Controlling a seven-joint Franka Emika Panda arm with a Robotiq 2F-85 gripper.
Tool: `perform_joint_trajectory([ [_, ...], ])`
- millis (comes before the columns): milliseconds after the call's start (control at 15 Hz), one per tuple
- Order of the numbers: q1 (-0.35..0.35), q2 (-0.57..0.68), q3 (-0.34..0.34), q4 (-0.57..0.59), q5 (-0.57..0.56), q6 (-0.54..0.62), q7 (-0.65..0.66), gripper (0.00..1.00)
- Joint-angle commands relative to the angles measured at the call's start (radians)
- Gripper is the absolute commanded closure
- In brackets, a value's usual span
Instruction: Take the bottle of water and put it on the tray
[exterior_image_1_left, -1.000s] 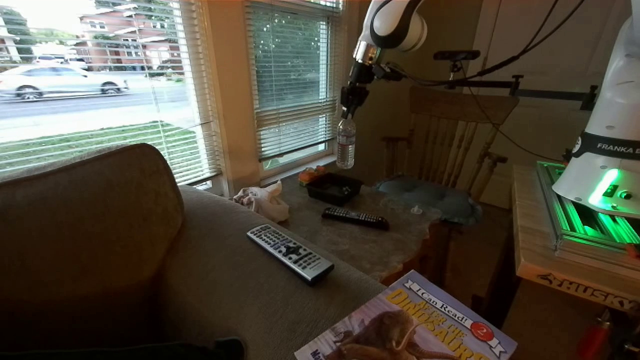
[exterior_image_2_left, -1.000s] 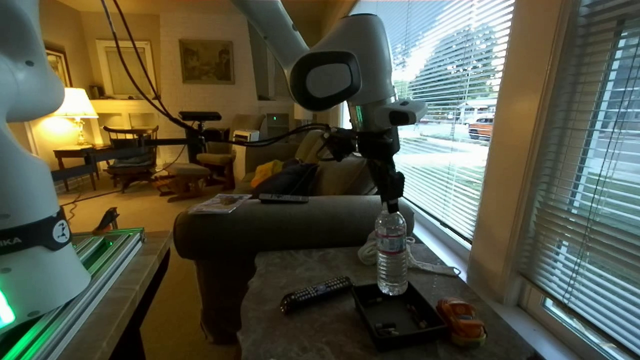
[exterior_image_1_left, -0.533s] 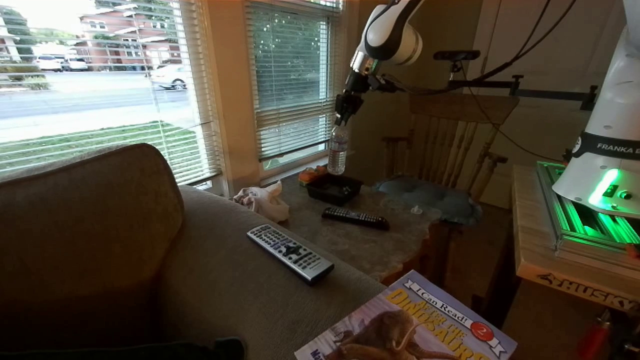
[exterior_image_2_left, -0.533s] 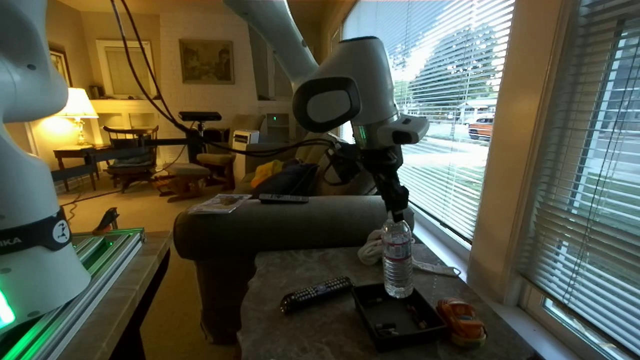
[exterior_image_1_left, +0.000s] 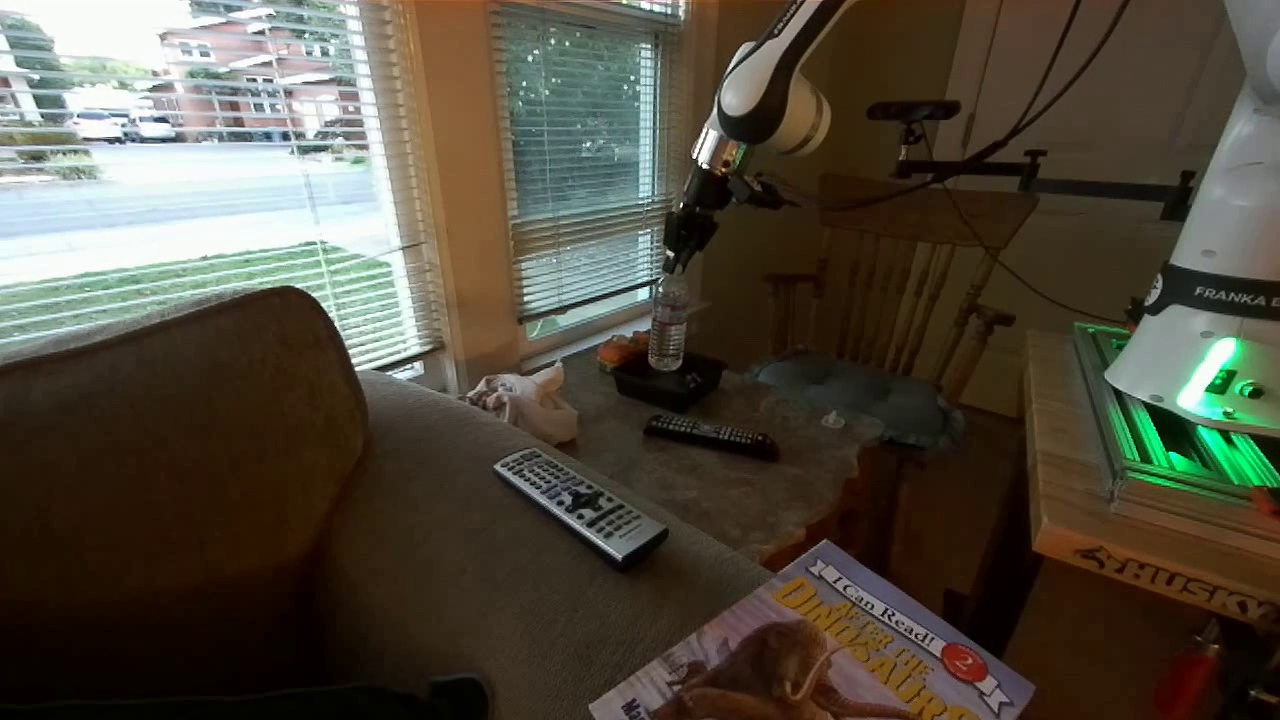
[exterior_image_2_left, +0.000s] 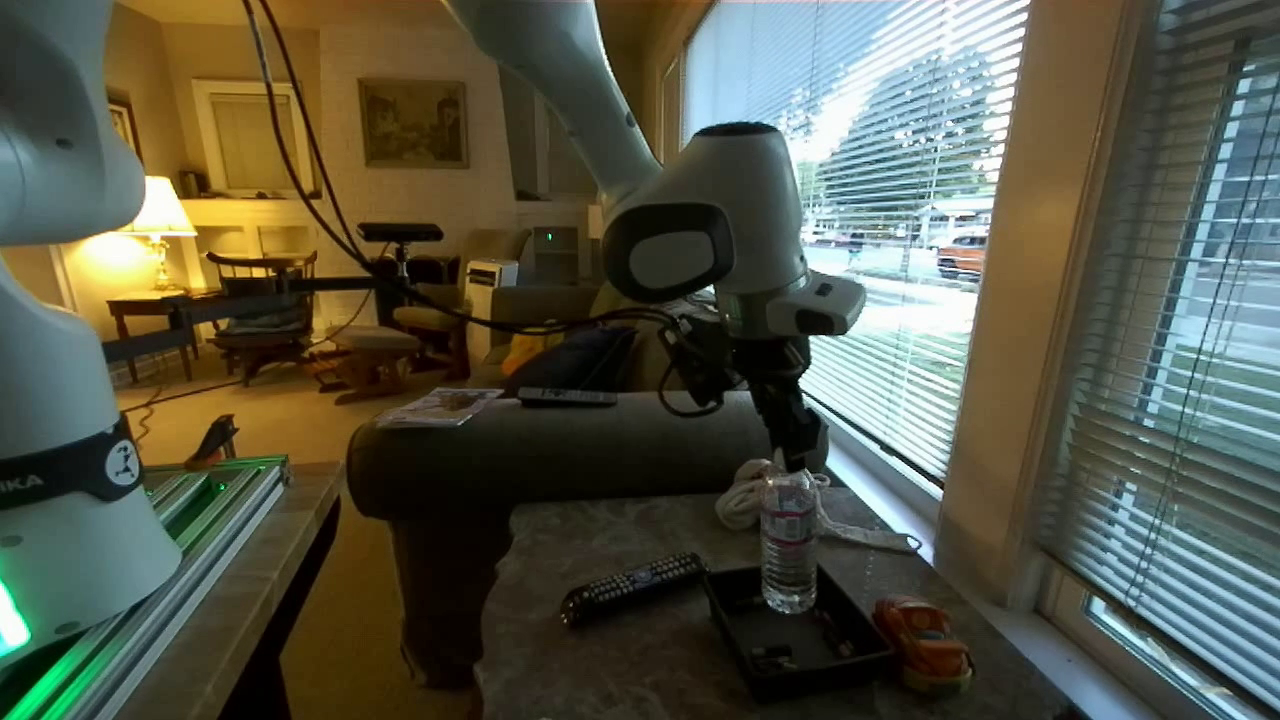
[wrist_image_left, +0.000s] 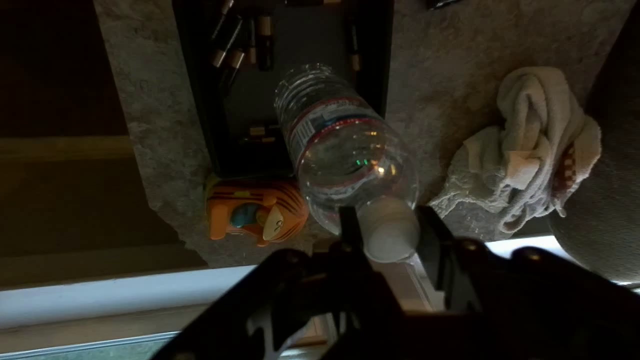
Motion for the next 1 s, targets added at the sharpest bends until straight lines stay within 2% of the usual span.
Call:
perform_joint_trajectory([
  [0,-0.035,0.046,0.035,0.041,0.023,0.015,-0.052,0.92],
  [933,-0.063,0.148,0.059,0.104,0.006,0.035,-0.067,0.92],
])
